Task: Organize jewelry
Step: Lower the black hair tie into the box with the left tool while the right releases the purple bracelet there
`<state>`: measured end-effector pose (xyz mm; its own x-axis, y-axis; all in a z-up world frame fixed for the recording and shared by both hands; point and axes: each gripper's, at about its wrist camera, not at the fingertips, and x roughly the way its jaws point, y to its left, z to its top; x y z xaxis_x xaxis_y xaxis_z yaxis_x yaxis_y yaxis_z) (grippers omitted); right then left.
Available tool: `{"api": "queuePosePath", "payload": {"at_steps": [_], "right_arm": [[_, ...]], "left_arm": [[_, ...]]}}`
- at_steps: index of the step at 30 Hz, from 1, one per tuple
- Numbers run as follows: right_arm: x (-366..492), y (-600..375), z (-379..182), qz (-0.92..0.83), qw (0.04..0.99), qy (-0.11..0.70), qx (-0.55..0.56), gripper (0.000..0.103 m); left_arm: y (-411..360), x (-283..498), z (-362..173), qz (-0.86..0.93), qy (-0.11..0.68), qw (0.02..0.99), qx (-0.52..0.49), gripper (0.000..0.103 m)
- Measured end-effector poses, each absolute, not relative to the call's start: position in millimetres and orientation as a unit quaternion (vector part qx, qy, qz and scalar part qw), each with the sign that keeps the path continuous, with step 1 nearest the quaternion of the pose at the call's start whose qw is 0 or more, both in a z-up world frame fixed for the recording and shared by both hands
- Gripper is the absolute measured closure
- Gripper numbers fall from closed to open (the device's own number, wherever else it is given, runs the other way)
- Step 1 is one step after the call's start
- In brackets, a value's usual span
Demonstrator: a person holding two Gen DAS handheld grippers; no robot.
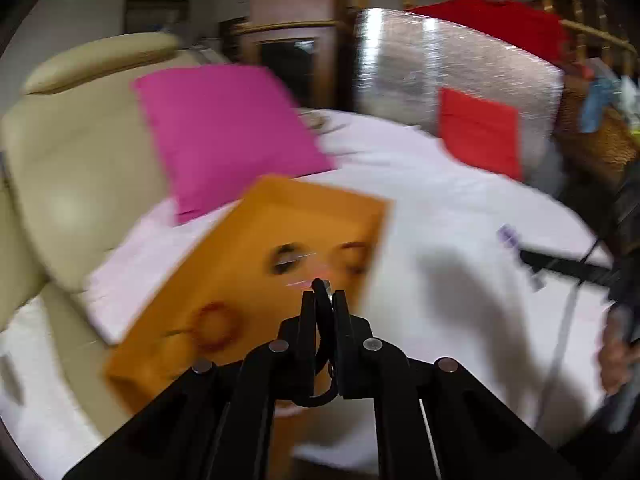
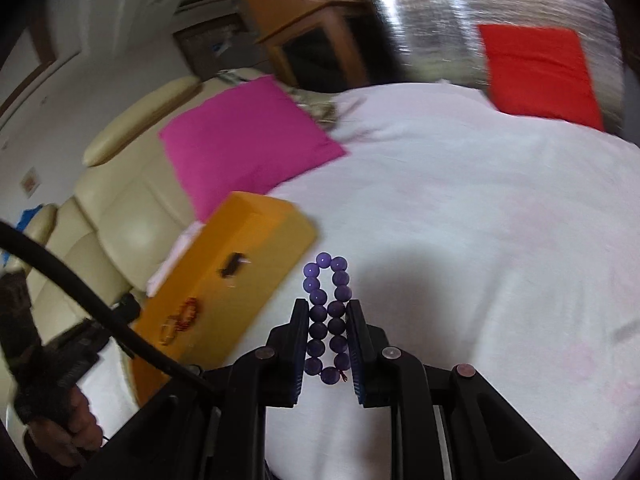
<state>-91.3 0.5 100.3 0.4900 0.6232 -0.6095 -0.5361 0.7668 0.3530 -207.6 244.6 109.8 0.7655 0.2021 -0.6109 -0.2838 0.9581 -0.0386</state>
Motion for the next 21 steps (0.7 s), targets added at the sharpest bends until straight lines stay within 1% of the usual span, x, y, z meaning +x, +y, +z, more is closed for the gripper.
{"api": "queuePosePath", "payload": {"at_steps": [2, 4, 8, 13, 21], "right_arm": [[-95.2, 24.7, 107.7, 0.356, 0.854, 0.376, 0.057, 0.083], [-101.4, 51.9, 113.2, 0.374, 0.847, 0.374, 0.046, 0.083], [-113.0, 100.1, 113.9, 0.403, 0.83, 0.384, 0.02, 0.083], [-114.8, 152.3, 102.9, 0.419, 0.812, 0.406, -0.013, 0.083], [-108.7, 200.9, 79.2, 0.421, 0.799, 0.427, -0.052, 0.083]], "left_arm": [[260.4, -217.5, 101.0, 0.154, 0.325, 0.931, -0.07, 0.095], [279.7, -223.1, 96.1, 0.163, 0.326, 0.925, -0.109, 0.095], [287.4, -226.4, 91.9, 0.189, 0.325, 0.922, -0.095, 0.095], [297.9, -225.7, 79.9, 0.2, 0.332, 0.916, -0.102, 0.095], [315.1, -218.4, 51.9, 0.202, 0.363, 0.902, -0.116, 0.095]]}}
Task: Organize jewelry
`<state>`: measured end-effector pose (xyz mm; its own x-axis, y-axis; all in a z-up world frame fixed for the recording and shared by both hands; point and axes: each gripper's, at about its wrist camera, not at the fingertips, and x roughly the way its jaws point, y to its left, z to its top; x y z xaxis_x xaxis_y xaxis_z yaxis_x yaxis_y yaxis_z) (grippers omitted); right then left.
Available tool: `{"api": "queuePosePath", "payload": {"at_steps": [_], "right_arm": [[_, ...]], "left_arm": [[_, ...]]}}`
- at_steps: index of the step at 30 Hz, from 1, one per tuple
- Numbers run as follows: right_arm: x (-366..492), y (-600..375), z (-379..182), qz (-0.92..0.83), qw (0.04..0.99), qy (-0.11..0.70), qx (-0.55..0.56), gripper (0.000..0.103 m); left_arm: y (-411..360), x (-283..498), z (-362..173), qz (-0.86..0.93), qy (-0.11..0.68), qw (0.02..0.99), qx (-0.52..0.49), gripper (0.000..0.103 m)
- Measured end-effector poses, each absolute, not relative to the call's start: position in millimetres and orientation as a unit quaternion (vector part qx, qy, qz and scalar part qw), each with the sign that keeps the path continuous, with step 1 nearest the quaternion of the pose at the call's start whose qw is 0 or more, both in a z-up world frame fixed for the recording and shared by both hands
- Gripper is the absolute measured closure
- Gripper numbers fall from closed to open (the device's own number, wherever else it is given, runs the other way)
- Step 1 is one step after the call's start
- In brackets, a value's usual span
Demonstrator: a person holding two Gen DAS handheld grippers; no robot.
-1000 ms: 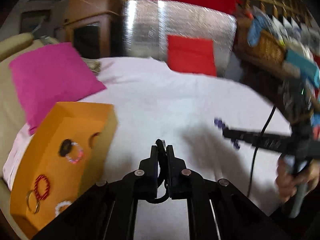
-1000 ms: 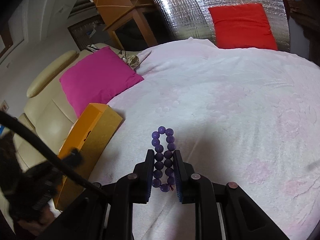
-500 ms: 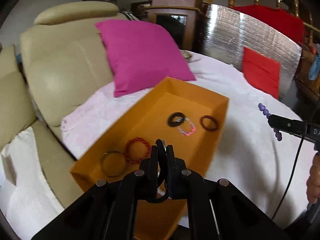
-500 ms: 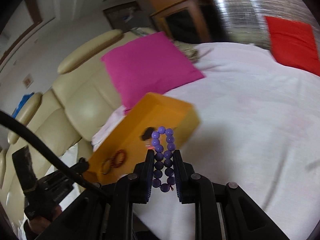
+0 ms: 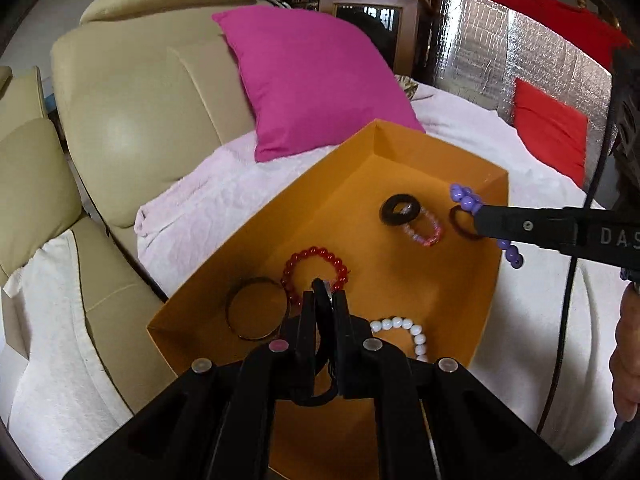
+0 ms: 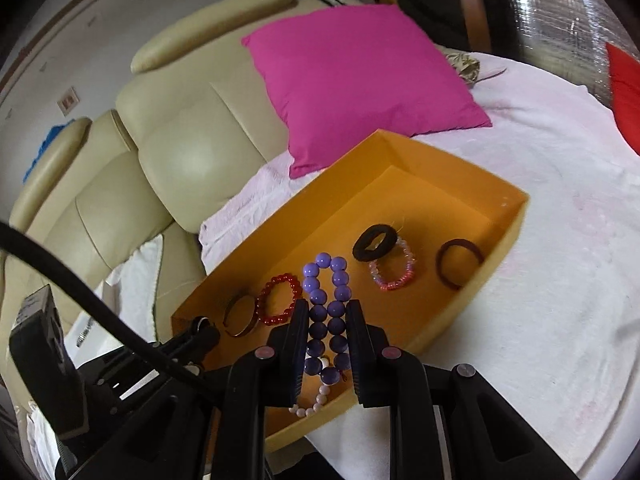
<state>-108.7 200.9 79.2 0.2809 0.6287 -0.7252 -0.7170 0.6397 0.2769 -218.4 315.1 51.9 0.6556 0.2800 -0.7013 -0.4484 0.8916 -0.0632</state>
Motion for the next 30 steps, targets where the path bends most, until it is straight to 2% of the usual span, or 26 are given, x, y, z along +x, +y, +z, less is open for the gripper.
{"api": "queuePosePath", "payload": {"at_steps": [13, 15, 16, 18, 19, 20, 30], "right_arm": [[-97.5, 233.7, 52.3, 0.402, 0.797, 0.442, -0.091, 0.082], [-94.2, 235.1, 47.8, 0.393, 0.798, 0.448, -0.094, 0.08], [-91.6, 234.7, 46.0, 0.388, 0.797, 0.453, -0.094, 0.08], [-87.8, 231.7, 45.4, 0.379, 0.8, 0.457, -0.089, 0.068], [-85.7, 227.4, 47.1, 0.376, 0.801, 0.459, -0.08, 0.064], [-84.7, 223.4, 49.9, 0.376, 0.802, 0.459, -0.071, 0.06], [-125.6, 158.8, 120.2, 0.393, 0.825, 0.401, -0.059, 0.06]], "left_arm": [[324.9, -202.3, 29.5, 0.201, 0.397, 0.887, -0.12, 0.095], [324.7, -197.3, 24.7, 0.196, 0.412, 0.881, -0.121, 0.092], [323.9, -194.9, 22.8, 0.194, 0.419, 0.879, -0.12, 0.087], [321.4, -194.8, 24.4, 0.198, 0.419, 0.879, -0.116, 0.07], [319.4, -196.5, 27.8, 0.203, 0.415, 0.88, -0.111, 0.053], [316.9, -198.9, 32.7, 0.209, 0.407, 0.883, -0.104, 0.045], [288.0, -231.7, 107.7, 0.256, 0.36, 0.896, -0.045, 0.027]]}}
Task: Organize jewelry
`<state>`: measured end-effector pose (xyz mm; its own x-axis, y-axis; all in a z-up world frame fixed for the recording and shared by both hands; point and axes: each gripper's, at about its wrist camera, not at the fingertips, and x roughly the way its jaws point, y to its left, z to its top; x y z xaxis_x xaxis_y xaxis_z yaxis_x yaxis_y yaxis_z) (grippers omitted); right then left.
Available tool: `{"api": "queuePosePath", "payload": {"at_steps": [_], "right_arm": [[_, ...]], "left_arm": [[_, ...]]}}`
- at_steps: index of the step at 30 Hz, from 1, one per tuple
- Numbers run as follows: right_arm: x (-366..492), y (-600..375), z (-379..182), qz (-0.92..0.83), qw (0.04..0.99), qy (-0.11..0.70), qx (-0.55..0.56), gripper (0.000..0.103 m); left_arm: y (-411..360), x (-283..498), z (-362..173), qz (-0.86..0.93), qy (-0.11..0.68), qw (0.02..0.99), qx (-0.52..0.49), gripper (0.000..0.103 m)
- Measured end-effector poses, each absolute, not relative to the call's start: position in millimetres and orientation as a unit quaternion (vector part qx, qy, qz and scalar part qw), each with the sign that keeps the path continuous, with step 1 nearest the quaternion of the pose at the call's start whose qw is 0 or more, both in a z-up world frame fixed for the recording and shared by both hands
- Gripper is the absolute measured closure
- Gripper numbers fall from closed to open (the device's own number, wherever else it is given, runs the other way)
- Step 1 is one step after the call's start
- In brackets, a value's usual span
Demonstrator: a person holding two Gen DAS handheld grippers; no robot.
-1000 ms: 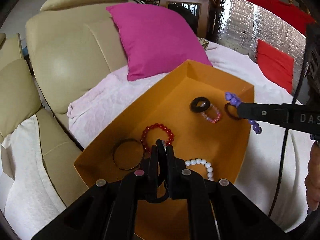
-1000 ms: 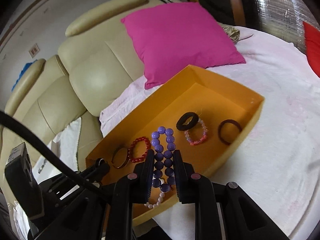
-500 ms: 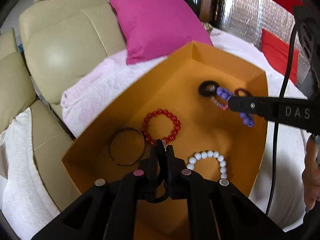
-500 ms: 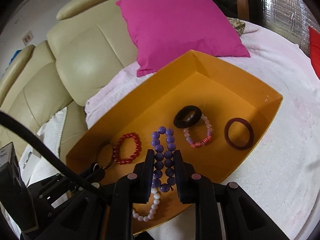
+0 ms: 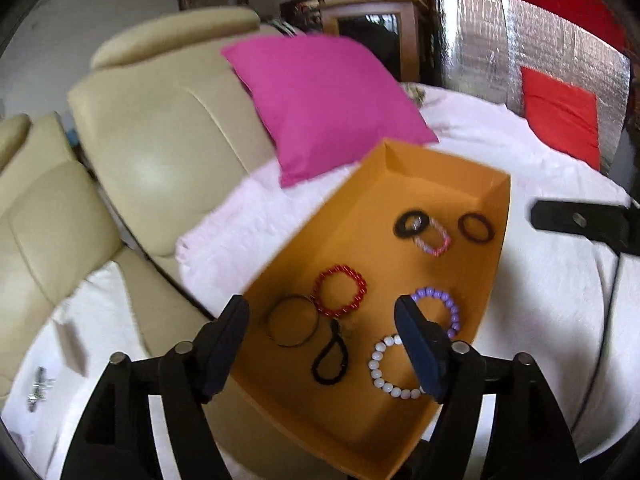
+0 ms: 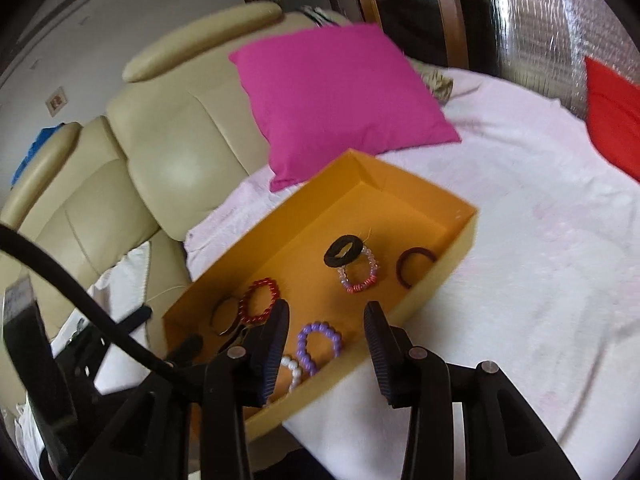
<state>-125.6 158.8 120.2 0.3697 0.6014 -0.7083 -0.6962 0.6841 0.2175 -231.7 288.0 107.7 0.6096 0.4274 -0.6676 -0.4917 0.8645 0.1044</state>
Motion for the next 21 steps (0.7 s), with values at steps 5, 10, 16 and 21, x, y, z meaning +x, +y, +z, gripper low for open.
{"api": "queuePosePath", "payload": {"at_steps": [5, 10, 16, 21], "right_arm": [[-170.7, 127.6, 162.0, 0.405, 0.837, 0.362, -0.061, 0.06], [-222.0, 102.8, 194.3, 0.4, 0.853, 0.33, -0.067, 0.054], [-276.5, 84.4, 211.2, 0.39, 0.863, 0.312, -0.073, 0.052], [-295.8, 72.6, 215.4, 0.373, 0.872, 0.31, -0.066, 0.05]], "left_arm": [[276.4, -261.9, 155.5, 0.291, 0.319, 0.901, -0.034, 0.017], [263.1, -297.6, 195.8, 0.317, 0.276, 0.907, -0.033, 0.015], [245.2, -323.7, 221.1, 0.335, 0.264, 0.904, -0.032, 0.015], [232.5, -336.0, 227.9, 0.343, 0.261, 0.901, -0.04, 0.015]]}}
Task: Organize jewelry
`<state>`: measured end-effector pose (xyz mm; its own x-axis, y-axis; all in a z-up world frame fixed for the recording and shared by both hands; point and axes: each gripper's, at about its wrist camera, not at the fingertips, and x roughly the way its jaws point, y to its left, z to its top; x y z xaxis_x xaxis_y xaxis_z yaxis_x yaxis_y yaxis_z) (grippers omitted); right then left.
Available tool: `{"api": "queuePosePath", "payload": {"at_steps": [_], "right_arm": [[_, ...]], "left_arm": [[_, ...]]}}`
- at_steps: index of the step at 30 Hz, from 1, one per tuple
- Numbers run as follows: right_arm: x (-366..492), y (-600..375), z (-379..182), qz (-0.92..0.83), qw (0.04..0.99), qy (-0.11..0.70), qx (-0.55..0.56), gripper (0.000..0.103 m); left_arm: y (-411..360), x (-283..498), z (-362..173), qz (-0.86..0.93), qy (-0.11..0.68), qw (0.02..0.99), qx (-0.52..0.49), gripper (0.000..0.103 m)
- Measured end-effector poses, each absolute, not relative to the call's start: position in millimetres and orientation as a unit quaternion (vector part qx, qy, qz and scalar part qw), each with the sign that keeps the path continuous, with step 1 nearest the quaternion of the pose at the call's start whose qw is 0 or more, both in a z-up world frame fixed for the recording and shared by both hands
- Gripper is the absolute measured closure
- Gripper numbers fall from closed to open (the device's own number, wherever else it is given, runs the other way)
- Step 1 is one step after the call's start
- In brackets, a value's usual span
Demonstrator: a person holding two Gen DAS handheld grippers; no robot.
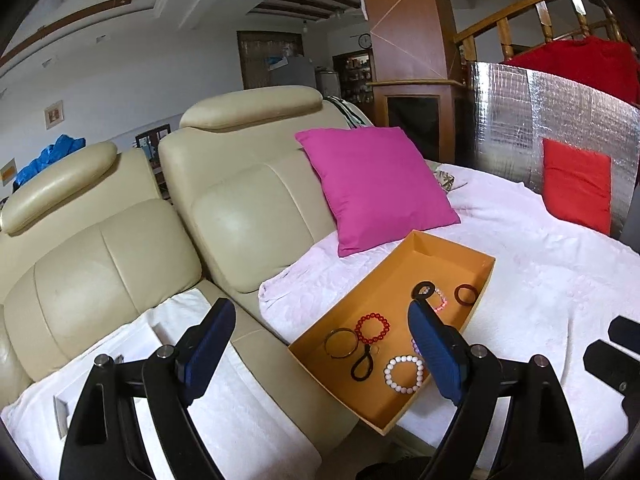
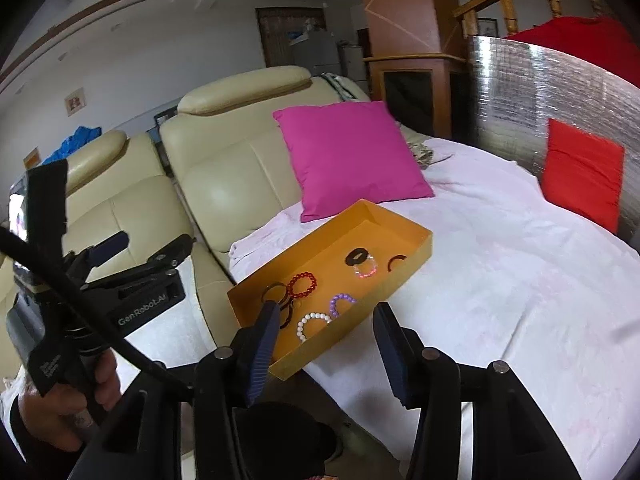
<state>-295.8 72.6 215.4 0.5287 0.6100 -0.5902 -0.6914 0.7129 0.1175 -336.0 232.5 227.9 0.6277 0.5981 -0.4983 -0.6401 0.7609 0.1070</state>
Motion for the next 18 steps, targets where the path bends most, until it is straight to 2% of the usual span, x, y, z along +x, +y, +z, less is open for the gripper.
{"api": "queuePosePath", "payload": {"at_steps": [18], "right_arm": [[-300.9, 60.0, 224.2, 0.354, 0.886, 0.295, -0.049, 0.05]], "left_arm": [[216.5, -342.6, 233.6, 0.362, 0.262, 0.895, -0.018, 0.015]]}}
